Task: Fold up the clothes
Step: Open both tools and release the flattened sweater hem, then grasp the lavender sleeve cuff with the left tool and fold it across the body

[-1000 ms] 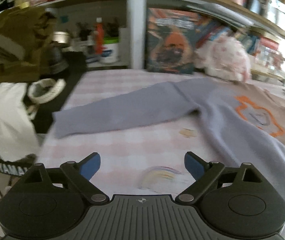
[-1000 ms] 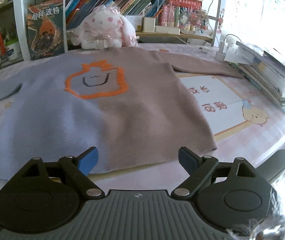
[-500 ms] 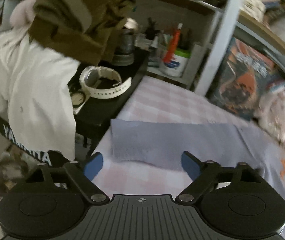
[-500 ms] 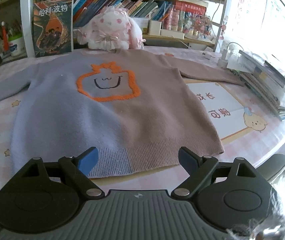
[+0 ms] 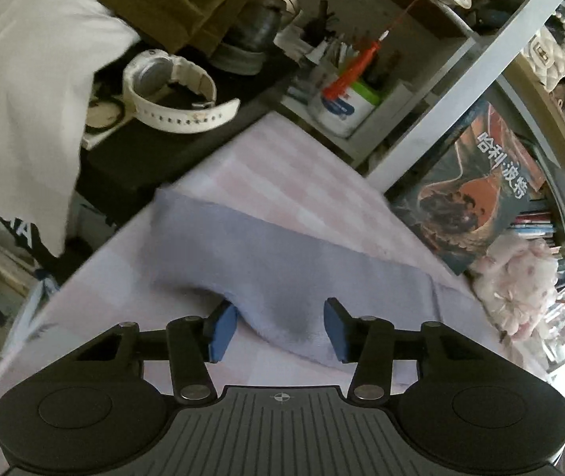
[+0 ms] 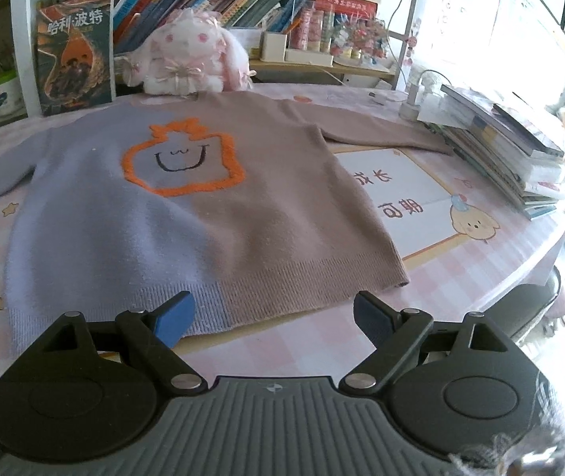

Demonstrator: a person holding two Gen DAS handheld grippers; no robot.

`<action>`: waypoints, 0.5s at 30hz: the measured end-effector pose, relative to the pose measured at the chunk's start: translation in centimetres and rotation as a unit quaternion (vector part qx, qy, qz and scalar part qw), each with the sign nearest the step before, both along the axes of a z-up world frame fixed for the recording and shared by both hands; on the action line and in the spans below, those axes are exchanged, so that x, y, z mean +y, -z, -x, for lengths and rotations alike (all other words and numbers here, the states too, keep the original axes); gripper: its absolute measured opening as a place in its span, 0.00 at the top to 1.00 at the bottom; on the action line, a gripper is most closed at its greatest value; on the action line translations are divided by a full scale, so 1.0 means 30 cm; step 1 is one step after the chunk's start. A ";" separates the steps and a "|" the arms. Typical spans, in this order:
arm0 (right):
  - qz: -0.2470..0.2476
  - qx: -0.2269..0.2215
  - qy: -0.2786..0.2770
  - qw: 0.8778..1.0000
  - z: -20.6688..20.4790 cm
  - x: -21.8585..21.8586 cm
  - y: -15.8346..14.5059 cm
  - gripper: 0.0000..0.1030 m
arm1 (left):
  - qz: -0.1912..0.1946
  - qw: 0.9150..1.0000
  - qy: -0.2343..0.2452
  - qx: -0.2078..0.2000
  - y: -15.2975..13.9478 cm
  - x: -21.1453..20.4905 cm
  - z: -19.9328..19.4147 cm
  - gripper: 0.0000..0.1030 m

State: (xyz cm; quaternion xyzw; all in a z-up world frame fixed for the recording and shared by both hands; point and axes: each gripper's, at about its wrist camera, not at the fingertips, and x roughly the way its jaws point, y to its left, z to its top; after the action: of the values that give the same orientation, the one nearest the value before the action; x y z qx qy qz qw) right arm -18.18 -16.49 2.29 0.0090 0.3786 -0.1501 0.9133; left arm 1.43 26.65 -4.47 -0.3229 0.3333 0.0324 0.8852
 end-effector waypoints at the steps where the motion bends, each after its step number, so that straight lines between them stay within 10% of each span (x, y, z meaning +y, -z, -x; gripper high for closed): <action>1: 0.001 0.000 -0.002 1.000 -0.003 0.003 -0.001 0.16 | 0.005 1.000 -0.005 0.000 0.001 0.003 -0.004 0.55; 10: 0.004 -0.004 -0.001 1.000 -0.014 0.003 -0.008 0.16 | 0.032 0.996 -0.086 0.002 0.010 0.095 -0.019 0.56; 15: -0.003 -0.008 0.014 1.000 -0.011 -0.017 -0.010 0.16 | 0.035 0.995 -0.094 0.018 0.028 0.118 -0.031 0.92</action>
State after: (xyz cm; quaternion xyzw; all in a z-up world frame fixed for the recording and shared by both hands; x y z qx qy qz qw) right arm -17.84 -17.01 2.60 0.0184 0.3718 -0.1619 0.9139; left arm 2.35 30.21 -5.33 -0.3827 0.3181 0.1098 0.8604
